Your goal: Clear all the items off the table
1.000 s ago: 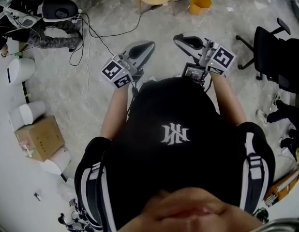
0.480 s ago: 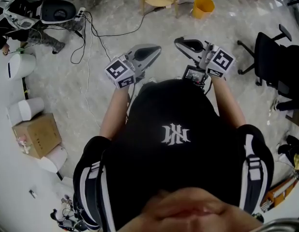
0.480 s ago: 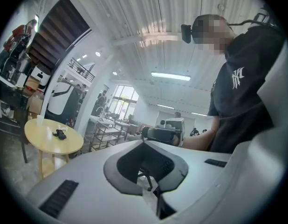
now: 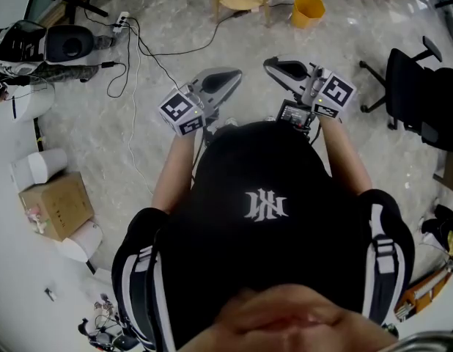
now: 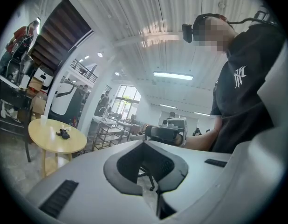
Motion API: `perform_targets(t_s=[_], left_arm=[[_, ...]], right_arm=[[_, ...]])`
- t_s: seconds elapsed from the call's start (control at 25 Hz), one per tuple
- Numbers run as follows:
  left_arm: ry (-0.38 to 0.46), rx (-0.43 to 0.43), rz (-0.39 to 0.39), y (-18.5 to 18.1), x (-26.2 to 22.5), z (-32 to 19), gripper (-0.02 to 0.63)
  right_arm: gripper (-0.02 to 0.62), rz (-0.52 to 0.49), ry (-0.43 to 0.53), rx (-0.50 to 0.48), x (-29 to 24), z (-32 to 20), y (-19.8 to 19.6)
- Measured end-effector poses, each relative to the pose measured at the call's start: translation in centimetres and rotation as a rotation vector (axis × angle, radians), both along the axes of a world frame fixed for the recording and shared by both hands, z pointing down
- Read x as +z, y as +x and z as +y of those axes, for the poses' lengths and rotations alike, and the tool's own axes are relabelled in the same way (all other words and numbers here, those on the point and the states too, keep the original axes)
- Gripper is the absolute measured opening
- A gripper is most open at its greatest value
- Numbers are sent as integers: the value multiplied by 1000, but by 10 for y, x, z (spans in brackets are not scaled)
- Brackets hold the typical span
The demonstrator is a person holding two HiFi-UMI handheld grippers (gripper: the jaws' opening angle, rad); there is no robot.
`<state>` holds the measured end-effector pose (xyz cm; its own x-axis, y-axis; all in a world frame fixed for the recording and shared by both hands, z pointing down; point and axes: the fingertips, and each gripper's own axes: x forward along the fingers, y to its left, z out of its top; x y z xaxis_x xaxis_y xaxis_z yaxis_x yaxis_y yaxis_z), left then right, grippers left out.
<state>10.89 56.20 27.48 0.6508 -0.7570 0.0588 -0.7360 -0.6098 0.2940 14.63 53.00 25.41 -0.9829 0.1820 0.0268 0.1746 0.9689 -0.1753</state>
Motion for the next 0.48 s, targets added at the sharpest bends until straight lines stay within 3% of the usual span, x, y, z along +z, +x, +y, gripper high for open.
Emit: perform_targets(t_s=[0.48], left_arm=[[-6,-11,7,-3,0,-2,12]], right_arm=[[3,7,-1,1,4,-1,-1]])
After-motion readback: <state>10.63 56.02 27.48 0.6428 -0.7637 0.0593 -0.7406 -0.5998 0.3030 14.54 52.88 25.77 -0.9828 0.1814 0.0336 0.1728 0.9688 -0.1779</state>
